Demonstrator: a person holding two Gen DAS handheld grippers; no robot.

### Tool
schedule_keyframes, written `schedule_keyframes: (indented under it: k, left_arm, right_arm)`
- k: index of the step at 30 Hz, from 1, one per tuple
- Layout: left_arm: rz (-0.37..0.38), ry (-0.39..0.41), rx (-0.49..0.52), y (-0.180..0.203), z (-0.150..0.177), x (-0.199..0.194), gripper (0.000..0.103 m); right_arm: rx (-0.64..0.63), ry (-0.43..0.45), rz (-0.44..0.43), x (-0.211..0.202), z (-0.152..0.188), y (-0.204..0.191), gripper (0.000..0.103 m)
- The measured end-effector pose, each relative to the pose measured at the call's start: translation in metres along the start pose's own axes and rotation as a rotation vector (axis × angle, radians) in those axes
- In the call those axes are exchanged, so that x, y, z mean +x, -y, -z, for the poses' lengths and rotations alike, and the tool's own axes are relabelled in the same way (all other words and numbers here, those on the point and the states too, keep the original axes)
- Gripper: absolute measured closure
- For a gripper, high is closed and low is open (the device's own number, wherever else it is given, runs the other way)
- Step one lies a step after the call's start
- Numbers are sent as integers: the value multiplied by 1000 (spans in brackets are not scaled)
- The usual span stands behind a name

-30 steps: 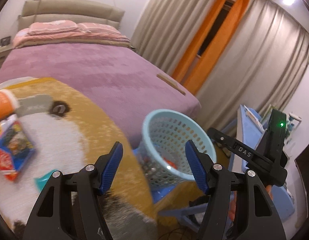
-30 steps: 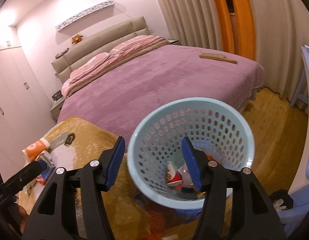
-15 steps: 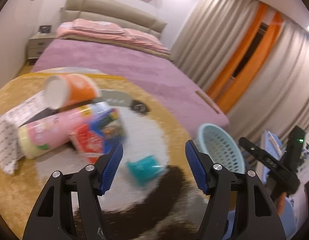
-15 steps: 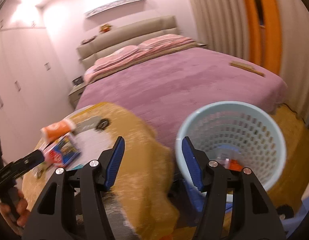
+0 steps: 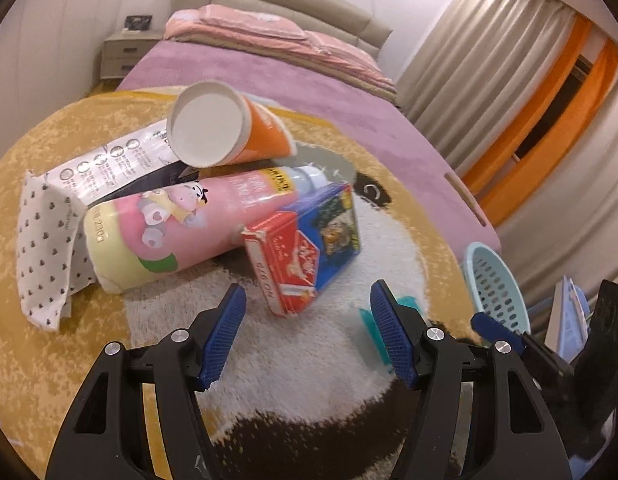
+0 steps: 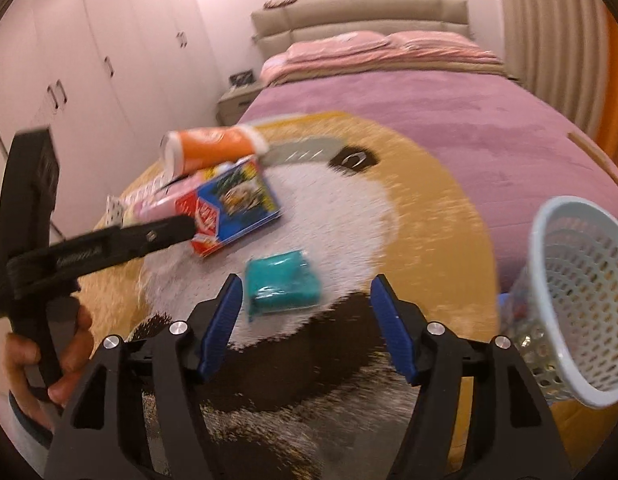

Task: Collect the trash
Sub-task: 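Grasp the red-and-blue snack box with the left tool while the right tool grasps the teal packet, then carry the snack box and teal packet over the wastebasket and open both tools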

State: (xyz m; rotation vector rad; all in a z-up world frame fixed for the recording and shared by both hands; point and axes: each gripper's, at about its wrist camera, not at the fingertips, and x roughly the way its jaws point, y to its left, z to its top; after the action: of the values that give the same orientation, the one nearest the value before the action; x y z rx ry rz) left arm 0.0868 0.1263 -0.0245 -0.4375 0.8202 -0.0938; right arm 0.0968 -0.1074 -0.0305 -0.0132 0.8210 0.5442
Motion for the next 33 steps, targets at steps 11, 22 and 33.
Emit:
schedule_keyframes:
  k: [11, 22, 33]
  left_arm:
    - [29, -25, -16, -10, -10, 28, 40]
    - [54, -31, -9, -15, -5, 33, 66]
    - [106, 20, 45, 9, 0, 13, 86]
  right_arm:
    - [-65, -73, -10, 37, -6, -20, 35]
    - [-94, -110, 37, 52, -7, -25, 40]
    - [-42, -74, 38, 41, -6, -13, 51]
